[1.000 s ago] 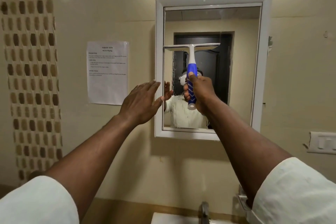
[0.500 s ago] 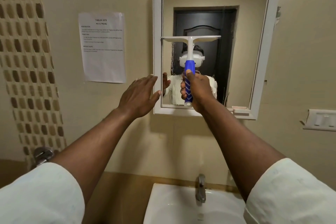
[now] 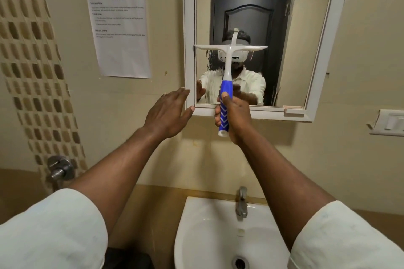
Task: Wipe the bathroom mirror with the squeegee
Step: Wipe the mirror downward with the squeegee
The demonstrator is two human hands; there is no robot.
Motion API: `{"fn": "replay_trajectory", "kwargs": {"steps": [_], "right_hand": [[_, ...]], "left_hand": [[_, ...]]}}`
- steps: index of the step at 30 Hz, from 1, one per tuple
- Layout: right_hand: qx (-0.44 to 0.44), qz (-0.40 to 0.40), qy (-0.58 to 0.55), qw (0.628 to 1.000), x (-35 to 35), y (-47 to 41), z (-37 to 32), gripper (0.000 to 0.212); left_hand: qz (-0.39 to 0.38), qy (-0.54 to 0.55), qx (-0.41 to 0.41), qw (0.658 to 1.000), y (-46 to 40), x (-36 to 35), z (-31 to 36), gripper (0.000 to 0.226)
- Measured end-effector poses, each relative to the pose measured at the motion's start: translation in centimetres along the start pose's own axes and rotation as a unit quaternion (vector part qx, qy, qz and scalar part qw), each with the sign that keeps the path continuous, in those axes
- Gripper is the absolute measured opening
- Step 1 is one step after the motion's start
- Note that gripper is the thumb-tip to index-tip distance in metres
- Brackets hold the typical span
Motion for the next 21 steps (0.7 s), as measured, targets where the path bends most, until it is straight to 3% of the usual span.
{"fn": "replay_trajectory", "kwargs": {"steps": [21], "right_hand": [[-0.067, 0.009, 0.023, 0.997, 2.9, 6.9, 9.1, 0.023]], "left_hand": [[-0.077, 0.015, 0.030, 0.996, 5.3, -6.6, -1.2, 0.056]]}}
Point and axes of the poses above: each hand's wrist, its own y-axis away from the middle knuckle, its own x-axis out of the back of the hand, z = x × y, the point moved 8 cm from there along -y, towards the middle knuckle, and after that the axes turned 7 degrees about x, right-handed, at the moved point
